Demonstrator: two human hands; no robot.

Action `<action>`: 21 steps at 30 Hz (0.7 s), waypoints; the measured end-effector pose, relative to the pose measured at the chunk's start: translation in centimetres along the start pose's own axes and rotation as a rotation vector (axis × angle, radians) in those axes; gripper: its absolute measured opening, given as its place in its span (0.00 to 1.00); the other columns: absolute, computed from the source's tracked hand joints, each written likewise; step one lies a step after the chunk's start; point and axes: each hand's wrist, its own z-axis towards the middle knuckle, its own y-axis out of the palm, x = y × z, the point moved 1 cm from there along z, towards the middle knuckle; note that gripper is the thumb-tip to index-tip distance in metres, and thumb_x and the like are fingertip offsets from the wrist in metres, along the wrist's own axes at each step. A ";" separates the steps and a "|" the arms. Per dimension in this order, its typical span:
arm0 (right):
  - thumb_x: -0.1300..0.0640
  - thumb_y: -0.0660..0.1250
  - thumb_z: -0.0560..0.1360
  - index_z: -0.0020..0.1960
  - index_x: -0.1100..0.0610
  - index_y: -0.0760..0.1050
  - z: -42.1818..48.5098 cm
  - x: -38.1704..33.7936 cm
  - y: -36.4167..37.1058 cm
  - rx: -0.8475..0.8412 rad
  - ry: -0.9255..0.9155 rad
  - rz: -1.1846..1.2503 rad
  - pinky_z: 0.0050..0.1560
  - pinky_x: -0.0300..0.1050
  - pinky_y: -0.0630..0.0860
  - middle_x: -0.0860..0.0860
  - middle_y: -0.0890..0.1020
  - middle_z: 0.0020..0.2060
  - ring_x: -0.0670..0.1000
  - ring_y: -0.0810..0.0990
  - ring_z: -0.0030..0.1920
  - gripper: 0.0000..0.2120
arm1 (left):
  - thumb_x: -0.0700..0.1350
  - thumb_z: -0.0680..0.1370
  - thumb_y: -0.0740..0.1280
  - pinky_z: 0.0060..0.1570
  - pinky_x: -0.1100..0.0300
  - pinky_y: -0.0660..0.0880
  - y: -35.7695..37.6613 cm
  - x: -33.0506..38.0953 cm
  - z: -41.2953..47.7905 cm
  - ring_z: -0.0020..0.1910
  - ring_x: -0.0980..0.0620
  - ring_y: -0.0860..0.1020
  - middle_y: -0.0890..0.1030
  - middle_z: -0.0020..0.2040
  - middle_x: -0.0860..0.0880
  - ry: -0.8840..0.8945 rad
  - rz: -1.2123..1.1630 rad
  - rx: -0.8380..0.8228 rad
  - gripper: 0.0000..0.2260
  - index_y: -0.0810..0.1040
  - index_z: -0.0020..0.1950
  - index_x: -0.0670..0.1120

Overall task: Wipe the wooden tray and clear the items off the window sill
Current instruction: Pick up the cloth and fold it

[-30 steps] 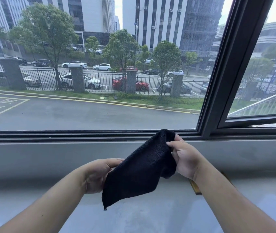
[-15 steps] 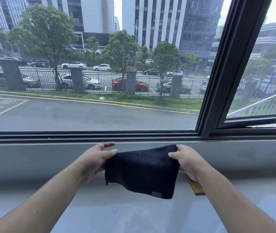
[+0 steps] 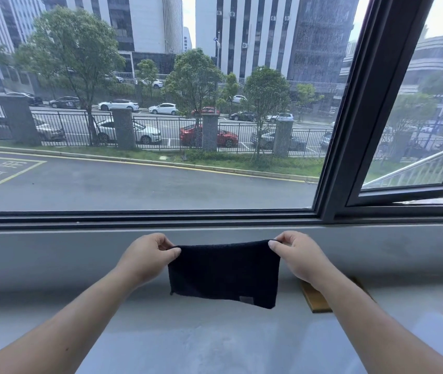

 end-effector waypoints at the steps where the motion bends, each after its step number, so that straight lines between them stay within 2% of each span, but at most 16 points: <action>1: 0.52 0.69 0.80 0.46 0.55 0.82 -0.2 0.0 0.4 -0.037 0.050 0.084 0.44 0.46 0.78 0.52 0.87 0.41 0.49 0.83 0.41 0.08 | 0.52 0.77 0.76 0.36 0.59 0.72 0.1 0.4 -0.2 0.38 0.58 0.81 0.84 0.35 0.56 -0.020 -0.031 -0.007 0.09 0.82 0.39 0.52; 3: 0.55 0.67 0.82 0.49 0.60 0.80 -0.9 -0.5 1.7 -0.091 0.154 0.274 0.43 0.52 0.81 0.59 0.87 0.43 0.53 0.83 0.38 0.09 | 0.49 0.76 0.75 0.38 0.58 0.76 0.3 1.6 -0.6 0.36 0.54 0.84 0.86 0.34 0.53 -0.068 -0.148 -0.028 0.08 0.81 0.40 0.47; 4: 0.56 0.66 0.83 0.51 0.60 0.79 -1.3 -0.9 2.6 -0.128 0.213 0.395 0.40 0.52 0.83 0.60 0.87 0.42 0.55 0.83 0.37 0.08 | 0.47 0.76 0.75 0.39 0.57 0.79 0.6 2.4 -0.9 0.35 0.52 0.86 0.87 0.34 0.51 -0.100 -0.240 -0.052 0.08 0.81 0.41 0.45; 7: 0.57 0.64 0.85 0.57 0.60 0.77 -2.5 -2.9 5.3 -0.305 0.295 0.670 0.33 0.46 0.80 0.54 0.87 0.39 0.53 0.85 0.34 0.07 | 0.44 0.80 0.74 0.39 0.55 0.83 1.9 5.4 -2.2 0.36 0.48 0.88 0.89 0.39 0.44 -0.204 -0.547 -0.233 0.08 0.79 0.47 0.42; 9: 0.56 0.69 0.82 0.63 0.60 0.76 -3.3 -4.2 6.7 -0.438 0.246 0.713 0.38 0.44 0.80 0.53 0.88 0.43 0.51 0.87 0.38 0.12 | 0.44 0.81 0.74 0.40 0.55 0.84 2.9 7.0 -2.8 0.39 0.45 0.88 0.89 0.41 0.42 -0.222 -0.644 -0.319 0.08 0.78 0.47 0.43; 10: 0.55 0.74 0.78 0.64 0.59 0.75 -3.6 -4.7 7.2 -0.488 0.215 0.713 0.42 0.44 0.80 0.53 0.88 0.47 0.52 0.88 0.43 0.18 | 0.44 0.80 0.75 0.40 0.57 0.84 3.3 7.6 -2.9 0.39 0.46 0.88 0.88 0.40 0.43 -0.212 -0.657 -0.325 0.08 0.78 0.47 0.43; 12: 0.59 0.79 0.70 0.65 0.57 0.73 -4.0 -5.2 7.8 -0.514 0.168 0.671 0.50 0.48 0.79 0.59 0.87 0.57 0.55 0.87 0.53 0.27 | 0.43 0.79 0.76 0.36 0.60 0.82 3.6 8.2 -3.0 0.35 0.50 0.86 0.87 0.38 0.45 -0.189 -0.651 -0.313 0.07 0.81 0.46 0.43; 13: 0.64 0.76 0.69 0.64 0.56 0.73 -4.0 -5.3 7.9 -0.483 0.137 0.625 0.51 0.49 0.77 0.63 0.84 0.60 0.56 0.85 0.53 0.26 | 0.43 0.79 0.76 0.35 0.62 0.81 3.5 8.3 -3.1 0.35 0.52 0.86 0.88 0.38 0.46 -0.176 -0.660 -0.334 0.06 0.82 0.46 0.43; 15: 0.72 0.65 0.71 0.62 0.55 0.74 -3.6 -5.1 8.0 -0.377 0.105 0.522 0.52 0.51 0.76 0.66 0.82 0.60 0.56 0.81 0.50 0.22 | 0.46 0.76 0.75 0.36 0.62 0.80 3.0 8.2 -3.2 0.39 0.54 0.87 0.90 0.44 0.48 -0.133 -0.671 -0.400 0.04 0.85 0.48 0.46; 18: 0.76 0.58 0.74 0.59 0.58 0.77 -3.4 -5.0 7.7 -0.337 0.145 0.650 0.51 0.55 0.78 0.63 0.83 0.51 0.59 0.81 0.47 0.21 | 0.48 0.66 0.70 0.44 0.56 0.78 2.0 6.7 -3.3 0.44 0.52 0.85 0.88 0.50 0.47 -0.130 -0.646 -0.316 0.16 0.83 0.53 0.49; 20: 0.76 0.57 0.76 0.58 0.60 0.78 -3.3 -5.3 7.2 -0.377 0.176 0.826 0.49 0.57 0.79 0.61 0.83 0.47 0.61 0.81 0.45 0.19 | 0.47 0.64 0.69 0.52 0.50 0.76 2.1 5.0 -3.0 0.53 0.49 0.82 0.84 0.55 0.47 -0.182 -0.607 -0.269 0.25 0.78 0.61 0.51; 21: 0.75 0.57 0.77 0.58 0.61 0.78 -3.1 -5.5 6.9 -0.405 0.181 0.905 0.48 0.56 0.80 0.61 0.83 0.47 0.61 0.82 0.45 0.18 | 0.47 0.63 0.69 0.58 0.46 0.74 2.3 4.1 -3.1 0.60 0.48 0.80 0.82 0.59 0.47 -0.217 -0.605 -0.316 0.29 0.76 0.65 0.52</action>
